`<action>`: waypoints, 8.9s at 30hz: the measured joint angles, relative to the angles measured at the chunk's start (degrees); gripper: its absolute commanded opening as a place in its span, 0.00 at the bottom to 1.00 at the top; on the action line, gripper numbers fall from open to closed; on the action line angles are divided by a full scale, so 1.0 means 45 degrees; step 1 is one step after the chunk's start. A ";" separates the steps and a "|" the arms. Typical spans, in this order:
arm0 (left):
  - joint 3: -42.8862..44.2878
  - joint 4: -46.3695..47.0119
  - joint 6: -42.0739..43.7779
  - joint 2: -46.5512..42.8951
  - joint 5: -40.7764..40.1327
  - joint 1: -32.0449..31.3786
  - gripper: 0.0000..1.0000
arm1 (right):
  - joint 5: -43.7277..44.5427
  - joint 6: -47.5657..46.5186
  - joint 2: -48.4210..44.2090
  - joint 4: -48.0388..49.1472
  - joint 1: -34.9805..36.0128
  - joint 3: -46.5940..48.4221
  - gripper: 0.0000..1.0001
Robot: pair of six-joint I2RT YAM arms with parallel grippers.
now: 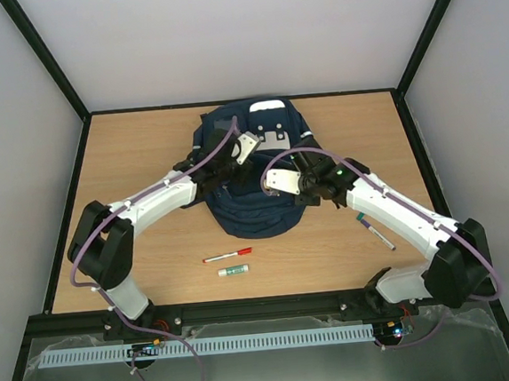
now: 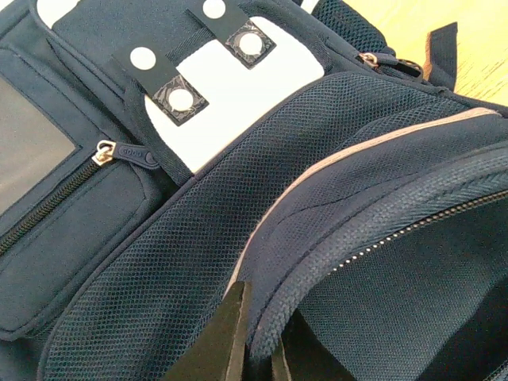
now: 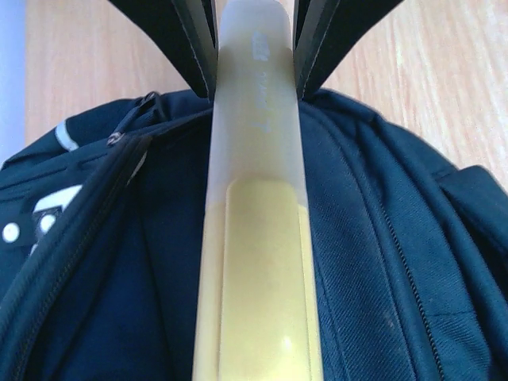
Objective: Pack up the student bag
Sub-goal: Place the stationery in the student bag, then adjust the stationery at the center of the board, then pick up the stationery from the center of the board, then place the stationery in the student bag, then move the stationery to the center of the board.
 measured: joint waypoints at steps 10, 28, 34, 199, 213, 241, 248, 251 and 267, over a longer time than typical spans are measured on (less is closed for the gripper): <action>0.0000 0.0005 -0.0971 0.0000 0.1433 0.0500 0.04 | 0.1914 -0.0889 0.1433 0.1836 0.1078 0.0000 0.17; 0.0015 0.0049 -0.1326 -0.0034 0.2074 0.0646 0.07 | 0.3201 0.0248 0.0797 0.5304 0.1248 -0.1253 0.56; 0.0029 -0.0015 -0.1452 -0.0034 0.2142 0.0646 0.08 | 0.1880 0.1904 -0.1345 0.3837 0.0272 -0.1277 0.63; 0.1263 -0.1647 -0.2234 0.0840 0.3128 -0.0330 0.23 | -0.0432 0.0816 -0.1069 -0.0340 0.0690 -0.0894 0.04; 0.1117 -0.1321 -0.2569 0.0398 0.3662 -0.0029 0.23 | 0.2720 -0.0160 0.1719 0.4318 0.0962 -0.1744 0.04; 0.1044 -0.0967 -0.2973 0.0223 0.3973 0.0330 0.23 | 0.3347 0.0826 0.1666 0.6028 0.0981 -0.2069 0.42; 0.1044 -0.0976 -0.2992 0.0223 0.4070 0.0325 0.24 | 0.1433 0.3104 -0.0709 0.3638 0.0826 -0.1715 0.50; 0.1044 -0.0981 -0.2997 0.0223 0.4119 0.0321 0.24 | 0.0345 0.4231 -0.1229 0.2676 0.0384 -0.1734 0.51; 0.1044 -0.0996 -0.3172 0.0223 0.4269 0.0325 0.25 | -0.2195 0.5887 0.0058 -0.0622 -0.5445 -0.3483 0.63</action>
